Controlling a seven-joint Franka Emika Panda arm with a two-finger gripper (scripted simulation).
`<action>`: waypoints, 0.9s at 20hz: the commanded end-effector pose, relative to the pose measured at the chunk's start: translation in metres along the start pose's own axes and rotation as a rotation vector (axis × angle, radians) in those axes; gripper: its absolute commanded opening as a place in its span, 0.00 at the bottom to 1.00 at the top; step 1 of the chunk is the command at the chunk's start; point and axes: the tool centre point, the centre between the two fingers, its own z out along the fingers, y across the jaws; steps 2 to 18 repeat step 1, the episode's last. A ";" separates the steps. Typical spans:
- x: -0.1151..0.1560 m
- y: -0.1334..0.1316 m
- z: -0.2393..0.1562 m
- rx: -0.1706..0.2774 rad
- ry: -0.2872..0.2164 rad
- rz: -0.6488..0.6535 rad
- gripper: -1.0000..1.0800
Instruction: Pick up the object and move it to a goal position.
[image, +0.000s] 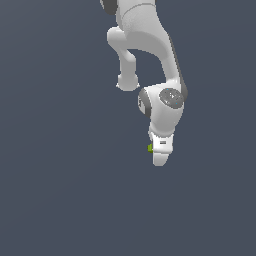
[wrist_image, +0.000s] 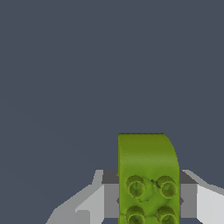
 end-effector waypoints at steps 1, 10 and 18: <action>0.003 -0.001 -0.002 0.001 -0.001 0.002 0.00; 0.003 -0.001 -0.002 0.001 -0.001 0.002 0.00; 0.003 -0.001 -0.002 0.001 -0.001 0.002 0.00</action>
